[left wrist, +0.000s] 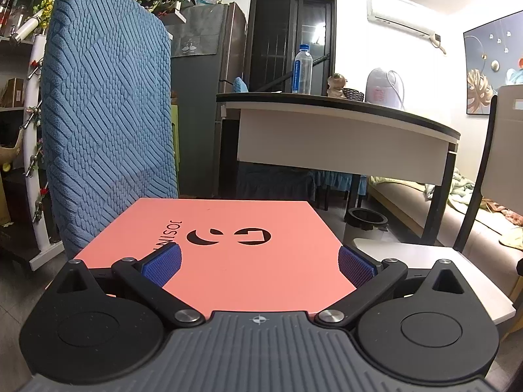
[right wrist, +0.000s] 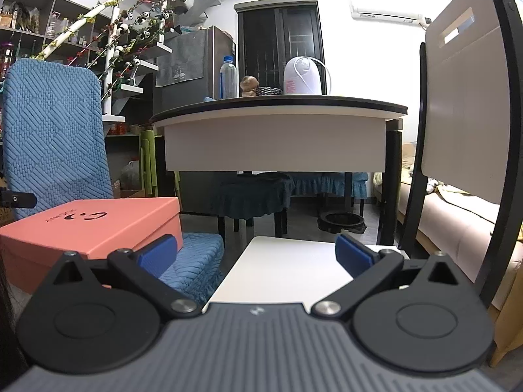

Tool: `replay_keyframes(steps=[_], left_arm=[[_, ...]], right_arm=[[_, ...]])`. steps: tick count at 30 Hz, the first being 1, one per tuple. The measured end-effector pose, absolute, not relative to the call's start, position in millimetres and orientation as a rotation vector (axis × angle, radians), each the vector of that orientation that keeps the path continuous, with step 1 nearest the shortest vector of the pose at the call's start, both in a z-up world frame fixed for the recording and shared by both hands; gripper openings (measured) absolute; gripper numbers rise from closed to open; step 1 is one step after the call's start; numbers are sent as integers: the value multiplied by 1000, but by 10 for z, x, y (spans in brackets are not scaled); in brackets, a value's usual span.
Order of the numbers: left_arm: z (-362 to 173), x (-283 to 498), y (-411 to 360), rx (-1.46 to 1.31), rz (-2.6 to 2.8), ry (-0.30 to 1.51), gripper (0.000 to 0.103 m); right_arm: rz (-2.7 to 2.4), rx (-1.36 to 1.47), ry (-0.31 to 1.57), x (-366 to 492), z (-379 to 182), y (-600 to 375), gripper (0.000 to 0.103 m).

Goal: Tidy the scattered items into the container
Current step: 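Open both grippers and pull them back from the lidded box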

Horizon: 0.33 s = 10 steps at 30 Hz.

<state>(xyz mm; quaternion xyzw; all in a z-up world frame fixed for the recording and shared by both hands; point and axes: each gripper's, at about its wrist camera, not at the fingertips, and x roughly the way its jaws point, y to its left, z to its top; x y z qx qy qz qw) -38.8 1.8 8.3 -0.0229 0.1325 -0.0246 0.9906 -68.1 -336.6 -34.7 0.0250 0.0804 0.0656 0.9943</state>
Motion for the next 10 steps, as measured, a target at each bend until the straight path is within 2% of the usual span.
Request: replay_keyframes(steps=[10], left_arm=[[82, -408, 44, -43, -44, 268, 103]], right_arm=[[124, 48, 162, -673, -338, -3342, 103]])
